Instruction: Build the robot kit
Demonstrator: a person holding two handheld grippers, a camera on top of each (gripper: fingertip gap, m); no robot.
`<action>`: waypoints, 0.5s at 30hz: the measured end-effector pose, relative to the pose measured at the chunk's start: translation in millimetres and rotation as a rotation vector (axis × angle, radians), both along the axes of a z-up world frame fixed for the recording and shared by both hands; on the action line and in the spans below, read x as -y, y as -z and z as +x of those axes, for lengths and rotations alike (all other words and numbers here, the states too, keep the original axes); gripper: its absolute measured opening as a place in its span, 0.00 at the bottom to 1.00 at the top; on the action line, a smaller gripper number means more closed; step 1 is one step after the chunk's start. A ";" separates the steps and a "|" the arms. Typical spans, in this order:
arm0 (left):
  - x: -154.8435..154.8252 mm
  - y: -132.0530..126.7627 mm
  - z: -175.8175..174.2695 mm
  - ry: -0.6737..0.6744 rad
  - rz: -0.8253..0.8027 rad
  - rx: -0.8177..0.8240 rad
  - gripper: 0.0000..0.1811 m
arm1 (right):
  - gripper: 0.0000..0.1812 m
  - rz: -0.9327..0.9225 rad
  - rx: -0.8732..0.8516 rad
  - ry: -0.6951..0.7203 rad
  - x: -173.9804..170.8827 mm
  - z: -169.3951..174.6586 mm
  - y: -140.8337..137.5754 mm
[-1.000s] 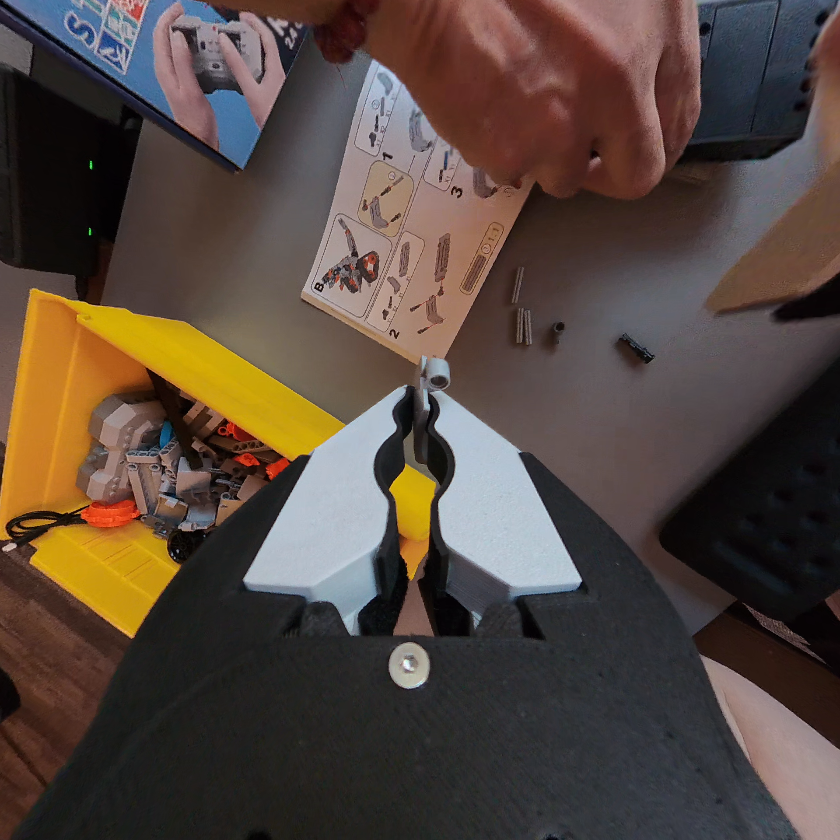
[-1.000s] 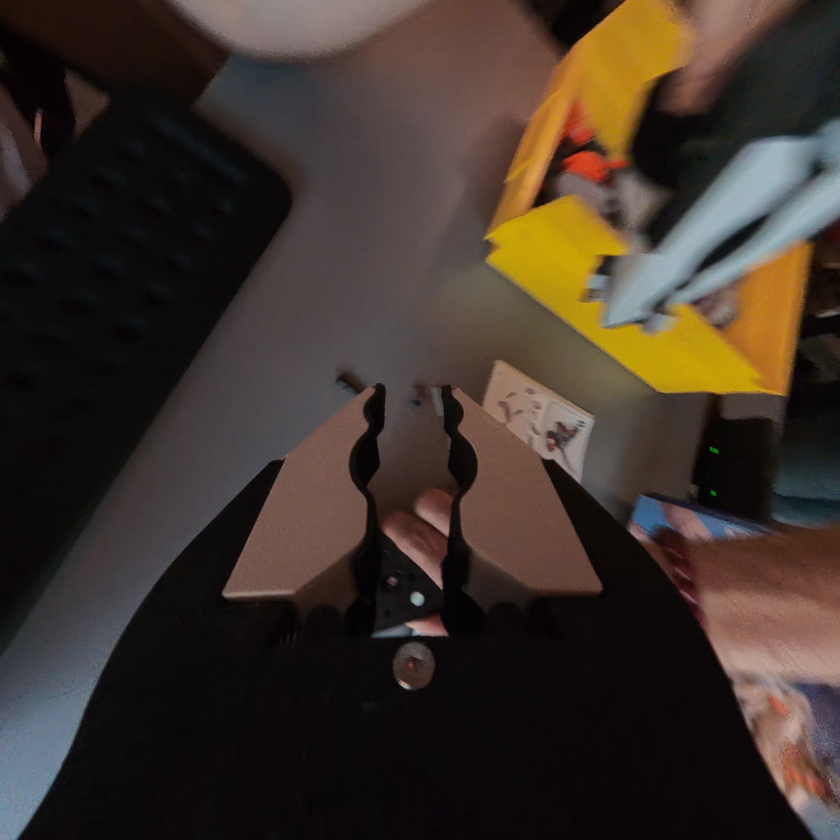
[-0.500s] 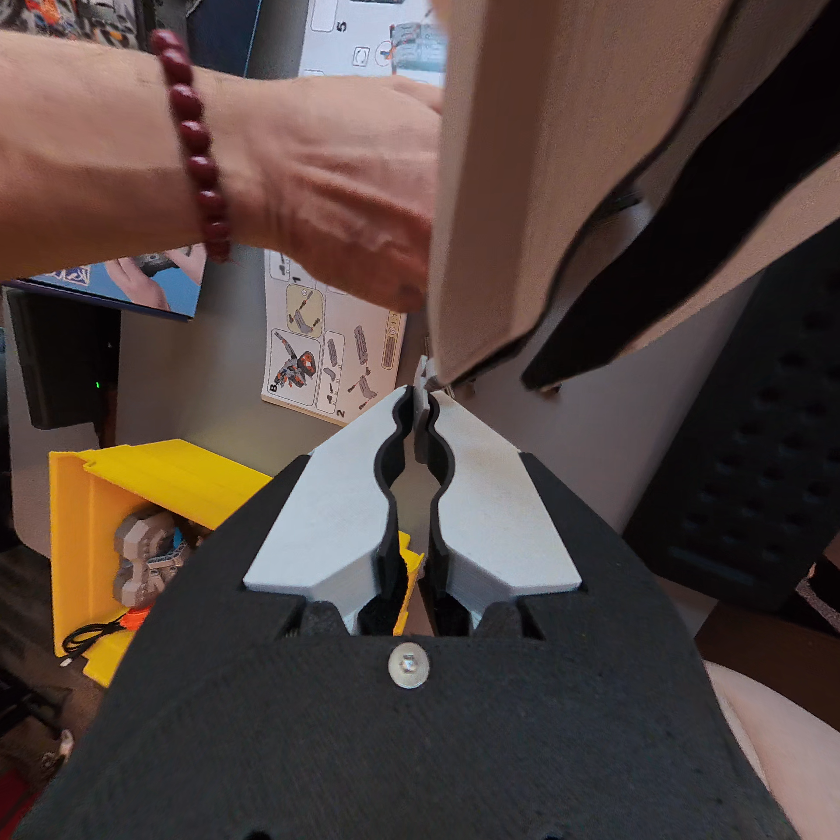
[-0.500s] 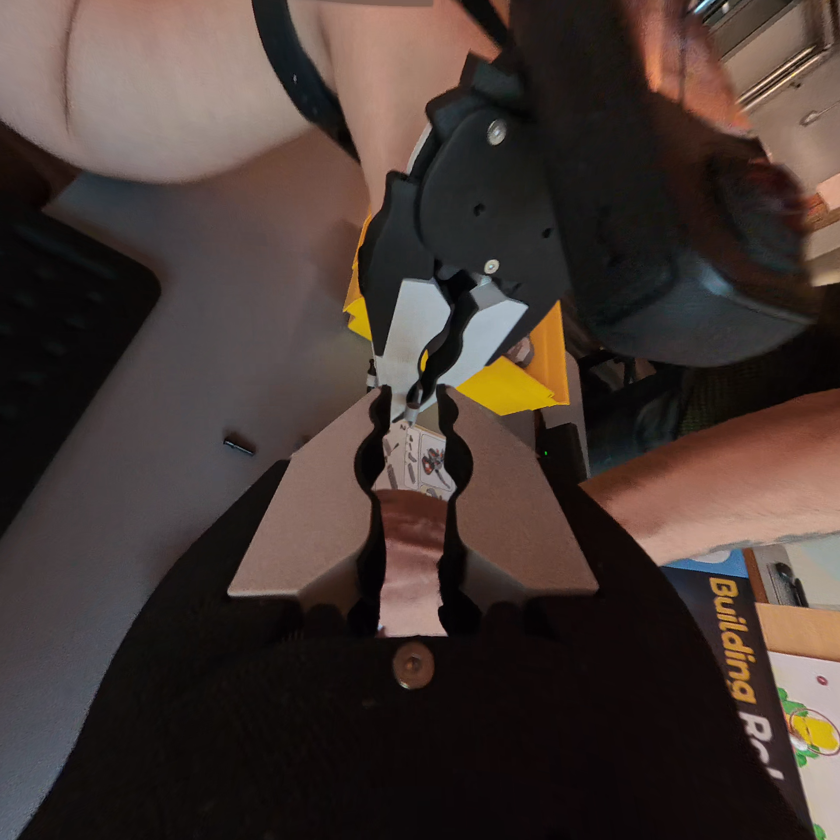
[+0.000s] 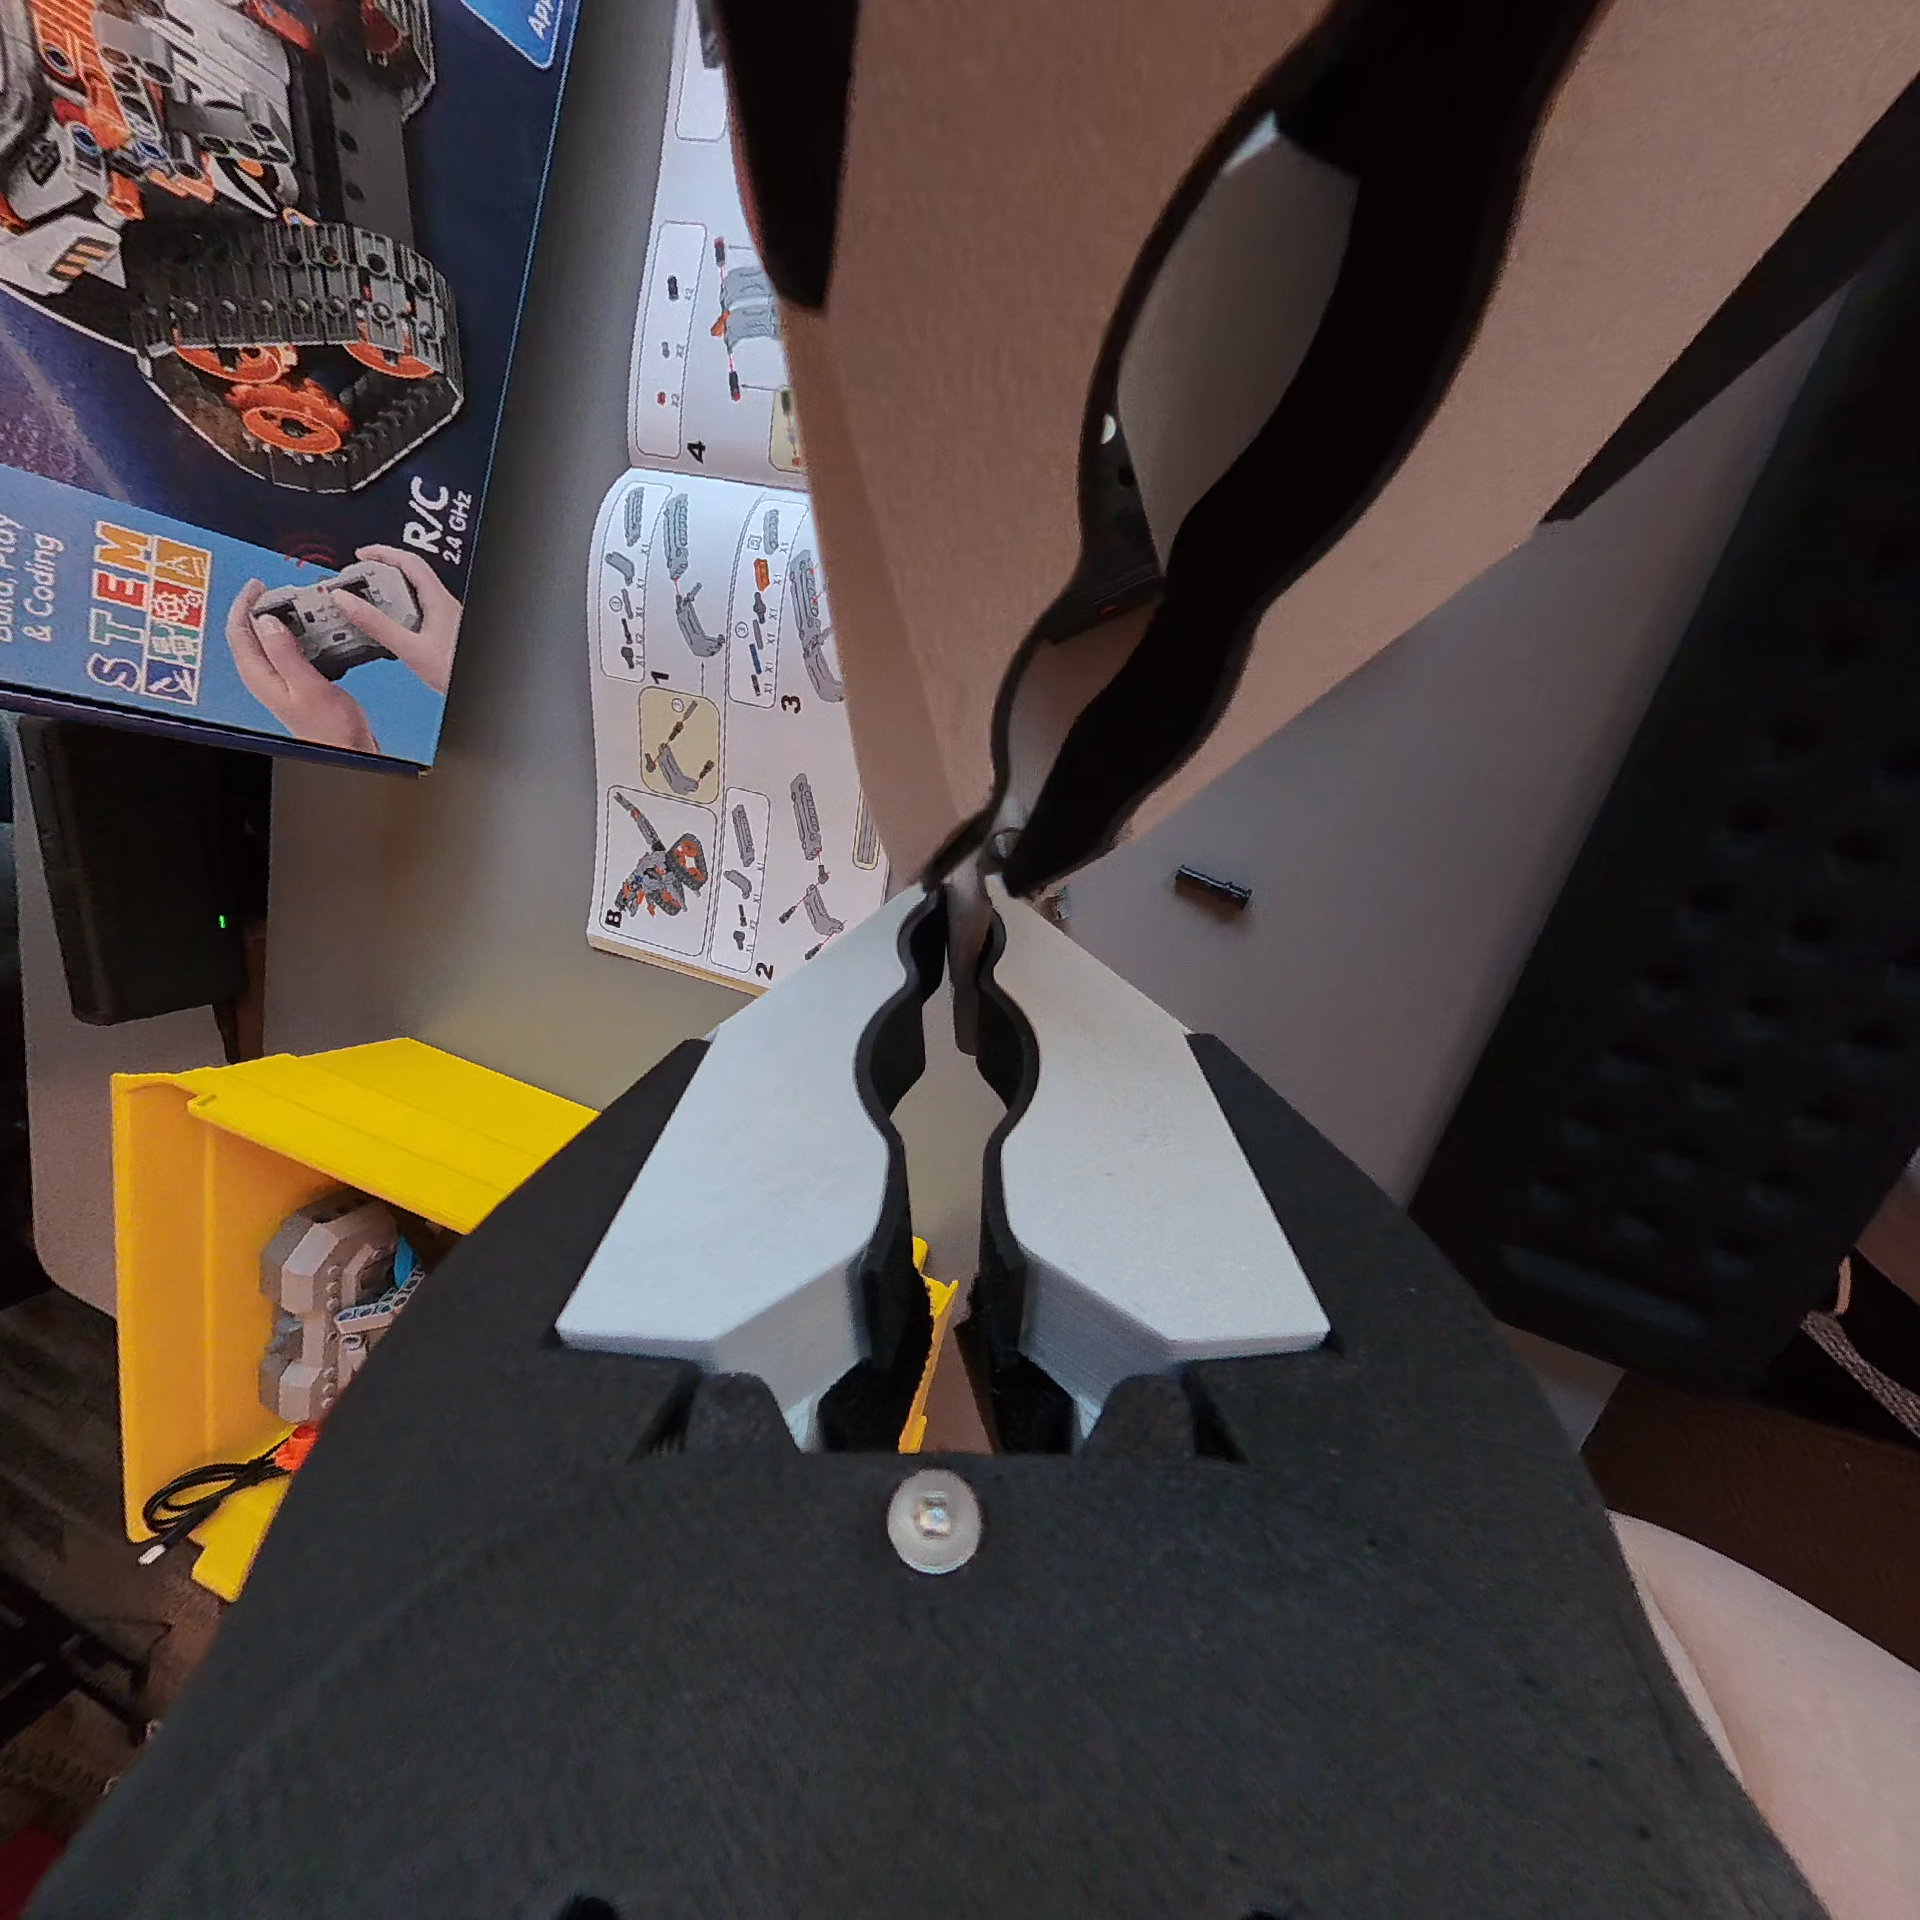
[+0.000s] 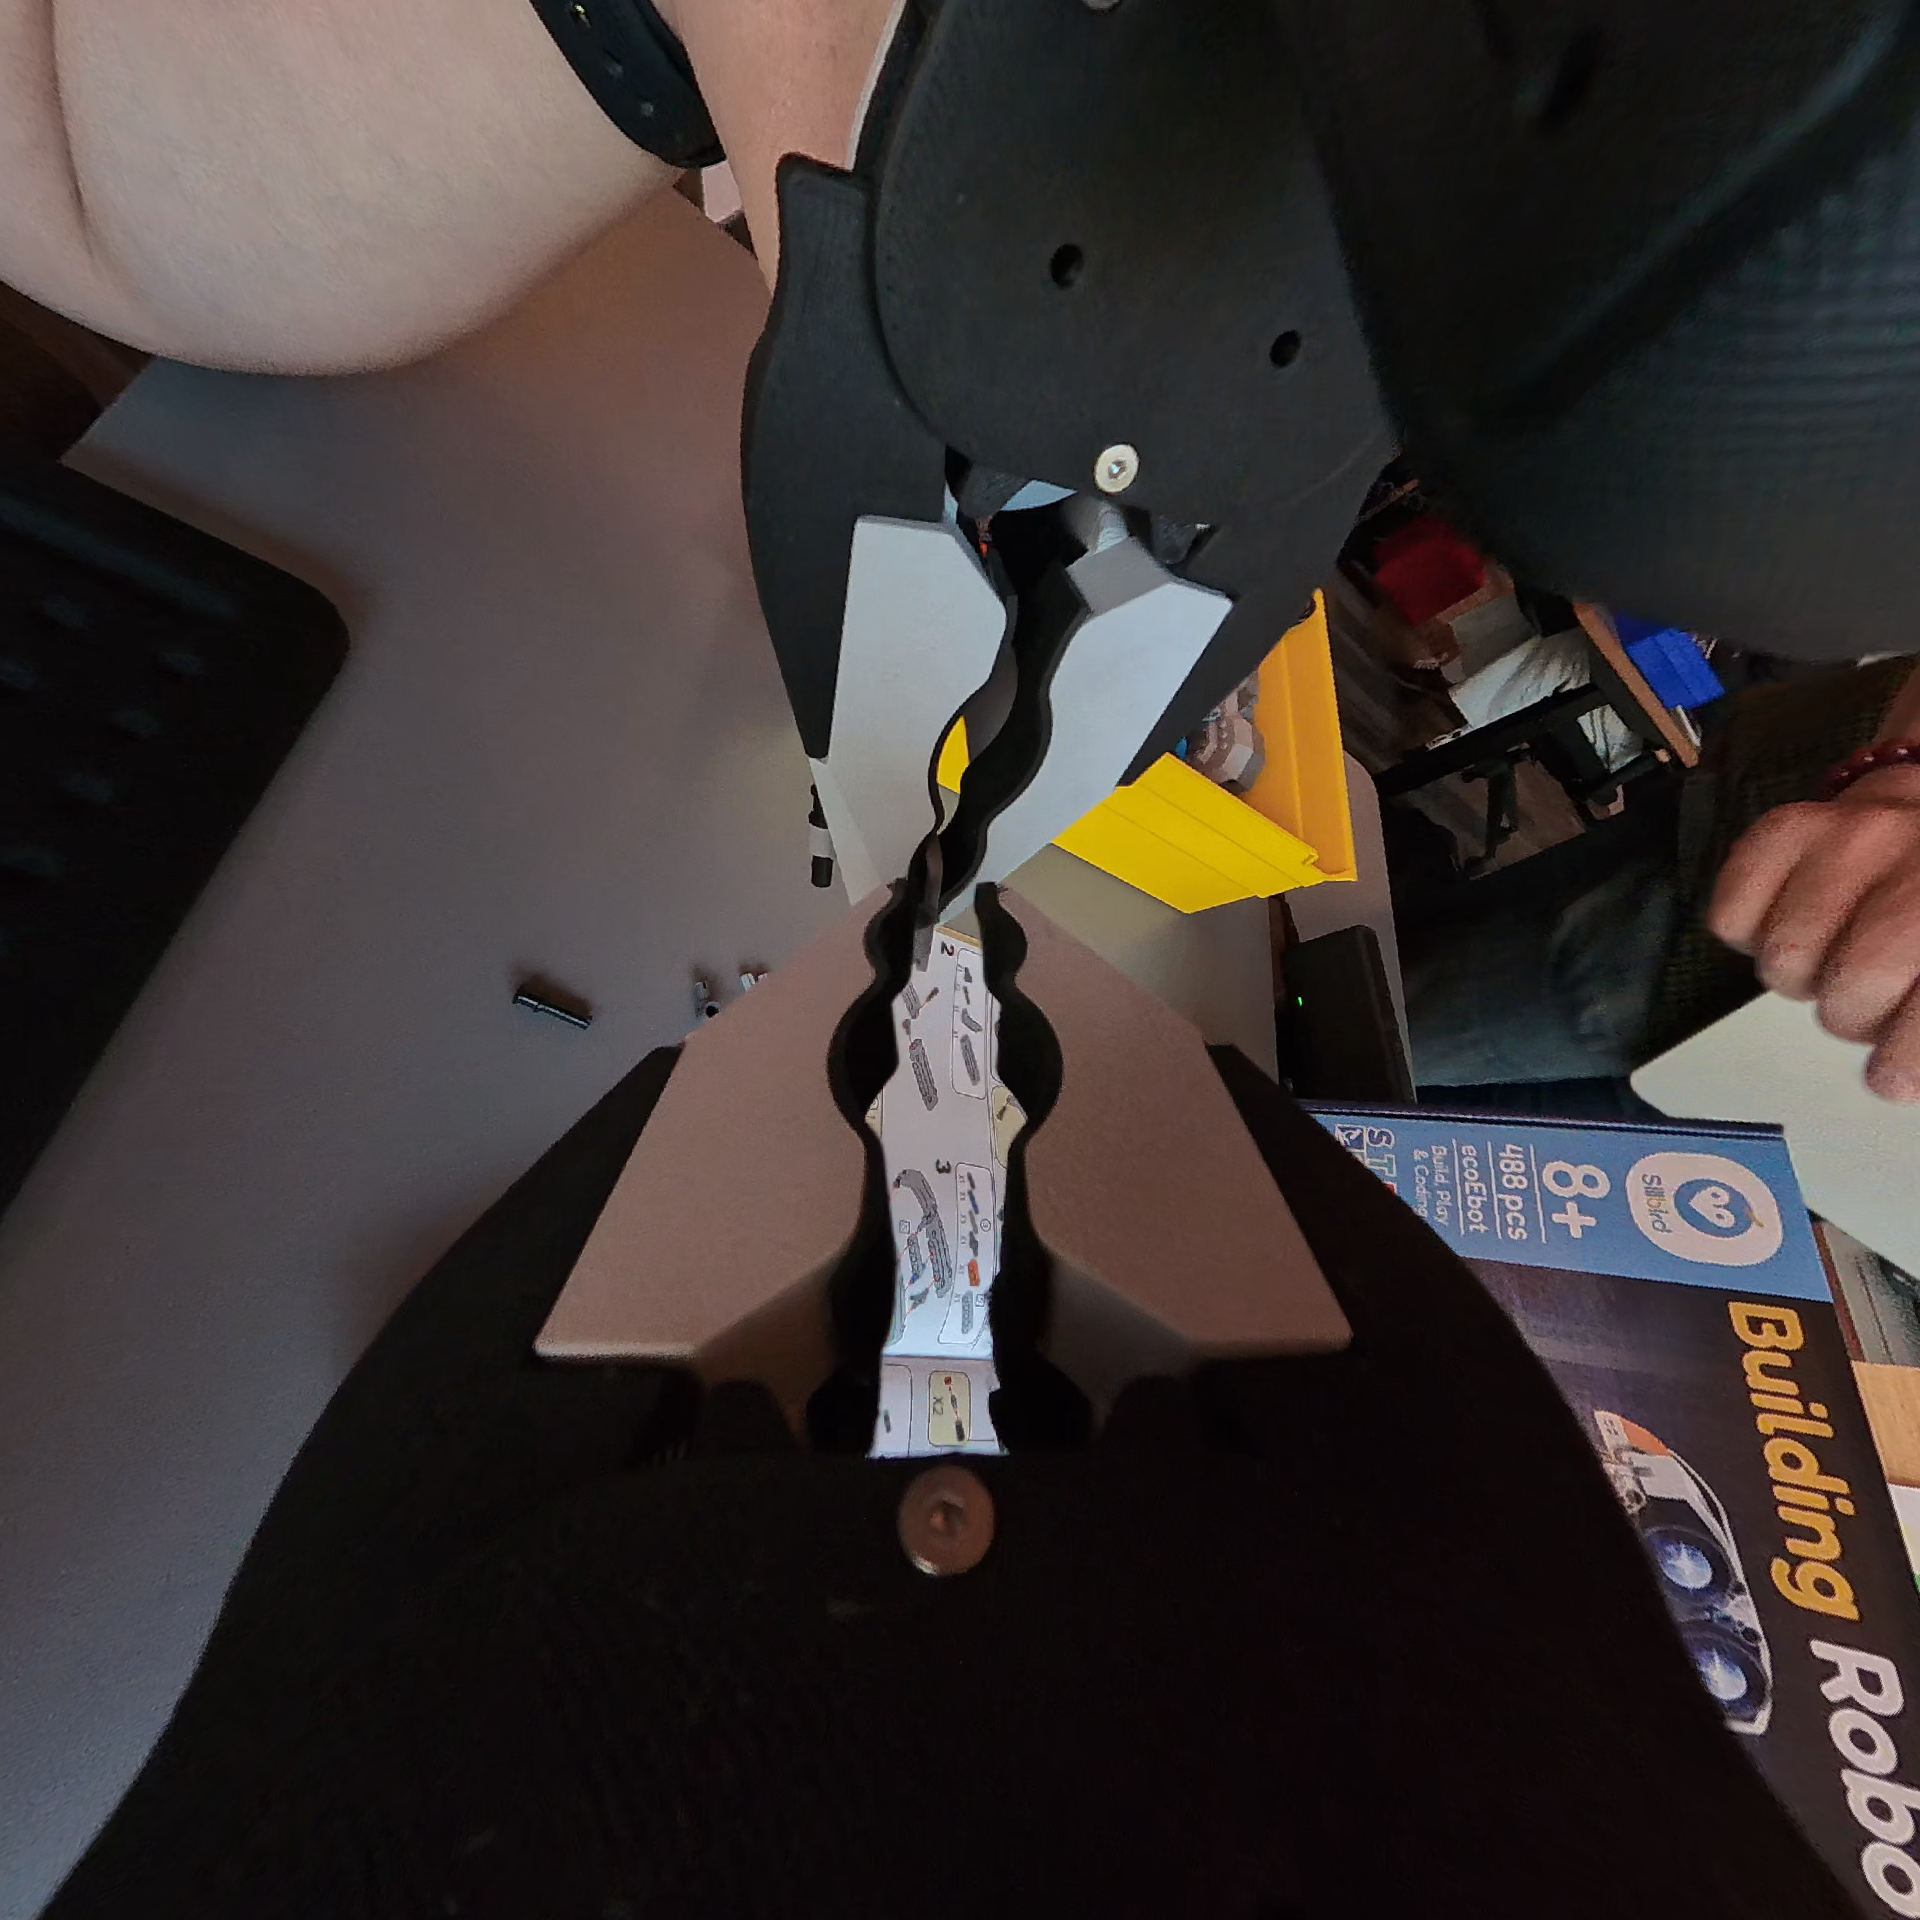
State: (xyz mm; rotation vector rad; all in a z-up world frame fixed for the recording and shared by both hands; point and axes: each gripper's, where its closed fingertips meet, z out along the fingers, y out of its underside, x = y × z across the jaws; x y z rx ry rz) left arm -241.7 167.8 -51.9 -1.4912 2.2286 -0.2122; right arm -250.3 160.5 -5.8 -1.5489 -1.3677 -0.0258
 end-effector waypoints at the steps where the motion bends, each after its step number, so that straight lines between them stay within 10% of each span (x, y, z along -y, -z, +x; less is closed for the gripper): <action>1: -0.2 0.5 -0.2 -0.001 0.001 -0.003 0.00 | 0.07 -0.006 -0.002 0.002 0.7 1.3 -0.4; 15: -0.2 -4.2 1.4 0.000 -0.013 0.024 0.00 | 0.03 0.005 0.010 -0.012 2.9 0.2 0.3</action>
